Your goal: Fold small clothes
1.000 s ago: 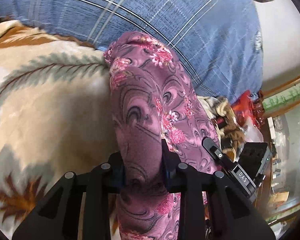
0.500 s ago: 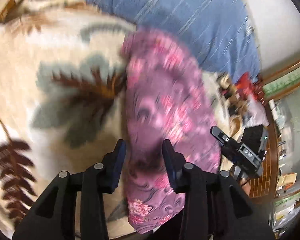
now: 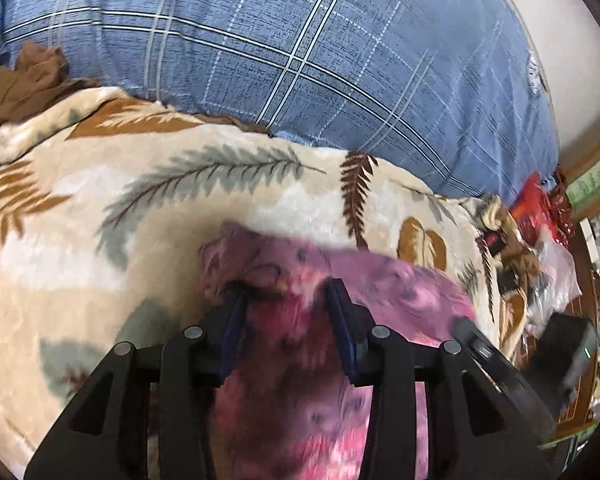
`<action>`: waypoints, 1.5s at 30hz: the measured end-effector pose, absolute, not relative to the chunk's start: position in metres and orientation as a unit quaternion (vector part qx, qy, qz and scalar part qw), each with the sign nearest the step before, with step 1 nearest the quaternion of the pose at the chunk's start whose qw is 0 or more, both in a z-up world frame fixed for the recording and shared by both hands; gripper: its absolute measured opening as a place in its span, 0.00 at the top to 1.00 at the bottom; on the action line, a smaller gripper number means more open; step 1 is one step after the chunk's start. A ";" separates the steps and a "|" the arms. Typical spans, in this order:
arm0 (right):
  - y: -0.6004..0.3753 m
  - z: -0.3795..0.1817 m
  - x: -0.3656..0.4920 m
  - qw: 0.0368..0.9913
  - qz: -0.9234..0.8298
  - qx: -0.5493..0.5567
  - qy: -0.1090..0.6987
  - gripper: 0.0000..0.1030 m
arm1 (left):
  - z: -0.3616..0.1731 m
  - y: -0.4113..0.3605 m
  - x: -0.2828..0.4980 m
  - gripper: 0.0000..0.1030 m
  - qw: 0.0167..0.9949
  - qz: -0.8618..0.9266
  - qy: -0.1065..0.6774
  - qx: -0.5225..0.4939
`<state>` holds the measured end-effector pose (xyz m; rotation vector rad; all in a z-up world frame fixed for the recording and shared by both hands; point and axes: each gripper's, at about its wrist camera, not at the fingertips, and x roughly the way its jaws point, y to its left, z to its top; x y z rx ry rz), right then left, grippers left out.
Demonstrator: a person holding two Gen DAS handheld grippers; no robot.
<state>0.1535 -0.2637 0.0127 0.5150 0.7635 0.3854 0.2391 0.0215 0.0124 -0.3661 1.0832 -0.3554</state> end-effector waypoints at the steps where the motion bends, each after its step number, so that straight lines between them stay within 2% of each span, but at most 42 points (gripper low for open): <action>1: -0.270 0.013 0.152 0.881 0.176 0.254 0.358 0.96 | 0.008 0.016 0.245 0.63 0.826 -0.161 0.514 -0.166; 5: -0.295 -0.030 0.163 0.857 0.131 0.298 0.401 0.96 | -0.018 0.002 0.263 0.63 0.814 -0.137 0.544 -0.153; 8: -0.295 -0.037 0.158 0.854 0.132 0.291 0.411 0.95 | -0.007 0.006 0.257 0.63 0.822 -0.140 0.534 -0.142; 10: -0.304 -0.028 0.149 0.851 0.139 0.321 0.391 0.89 | 0.007 0.018 0.248 0.63 0.830 -0.143 0.518 -0.149; 14: -0.321 -0.014 0.127 0.843 0.159 0.371 0.357 0.84 | 0.033 0.033 0.209 0.63 0.842 -0.167 0.487 -0.161; 15: -0.324 -0.014 0.121 0.840 0.164 0.376 0.356 0.78 | 0.035 0.033 0.197 0.63 0.841 -0.179 0.483 -0.168; 16: -0.320 -0.016 0.116 0.837 0.171 0.377 0.358 0.74 | 0.036 0.031 0.190 0.63 0.839 -0.186 0.482 -0.172; 18: -0.310 -0.022 0.110 0.835 0.187 0.363 0.369 0.74 | 0.025 0.024 0.170 0.56 0.835 -0.191 0.487 -0.169; 20: -0.293 -0.030 0.110 0.845 0.170 0.306 0.404 0.75 | 0.008 0.010 0.162 0.54 0.844 -0.160 0.497 -0.121; 21: -0.286 -0.035 0.111 0.852 0.159 0.274 0.418 0.80 | -0.001 0.003 0.159 0.51 0.844 -0.150 0.507 -0.088; 22: -0.287 -0.032 0.108 0.855 0.156 0.273 0.412 0.79 | -0.001 0.002 0.156 0.52 0.843 -0.152 0.509 -0.082; 24: -0.294 -0.019 0.100 0.852 0.149 0.294 0.406 0.73 | 0.010 0.011 0.145 0.52 0.839 -0.164 0.509 -0.105; 26: -0.296 -0.002 0.084 0.857 0.170 0.292 0.390 0.72 | 0.024 0.020 0.129 0.53 0.839 -0.179 0.501 -0.113; 27: -0.295 0.002 0.077 0.856 0.178 0.286 0.391 0.65 | 0.027 0.022 0.122 0.52 0.841 -0.183 0.496 -0.110; 28: -0.293 0.004 0.071 0.855 0.182 0.281 0.395 0.53 | 0.030 0.023 0.113 0.52 0.844 -0.186 0.491 -0.106; 30: -0.289 0.001 0.063 0.854 0.174 0.268 0.410 0.45 | 0.026 0.018 0.096 0.49 0.846 -0.190 0.491 -0.086; 31: -0.285 -0.004 0.060 0.853 0.164 0.256 0.425 0.53 | 0.021 0.015 0.091 0.49 0.844 -0.188 0.496 -0.076; 32: -0.283 -0.008 0.059 0.852 0.162 0.249 0.431 0.69 | 0.013 0.011 0.087 0.47 0.840 -0.189 0.503 -0.067; 33: -0.279 -0.007 0.054 0.855 0.182 0.252 0.415 0.93 | 0.001 0.008 0.083 0.45 0.837 -0.188 0.510 -0.064; 34: -0.278 -0.002 0.049 0.864 0.182 0.254 0.396 0.93 | -0.004 0.008 0.081 0.41 0.838 -0.183 0.509 -0.066; 35: -0.278 0.000 0.046 0.868 0.178 0.252 0.389 0.93 | -0.009 0.010 0.079 0.28 0.844 -0.175 0.503 -0.070; 36: -0.275 -0.001 0.045 0.871 0.168 0.243 0.393 0.93 | -0.013 0.014 0.079 0.22 0.849 -0.168 0.496 -0.073; 37: -0.271 -0.010 0.050 0.869 0.152 0.220 0.417 0.93 | -0.013 0.016 0.081 0.22 0.845 -0.171 0.500 -0.081; 38: -0.270 -0.015 0.052 0.865 0.145 0.214 0.430 0.91 | -0.012 0.018 0.082 0.23 0.841 -0.173 0.505 -0.088; 40: -0.278 -0.010 0.047 0.858 0.141 0.241 0.431 0.79 | -0.002 0.023 0.078 0.25 0.834 -0.173 0.514 -0.099; 42: -0.285 0.002 0.036 0.857 0.145 0.257 0.422 0.74 | 0.012 0.027 0.064 0.26 0.843 -0.183 0.498 -0.087; 45: -0.289 0.006 0.012 0.843 0.160 0.267 0.439 0.44 | 0.018 0.025 0.043 0.25 0.851 -0.194 0.484 -0.061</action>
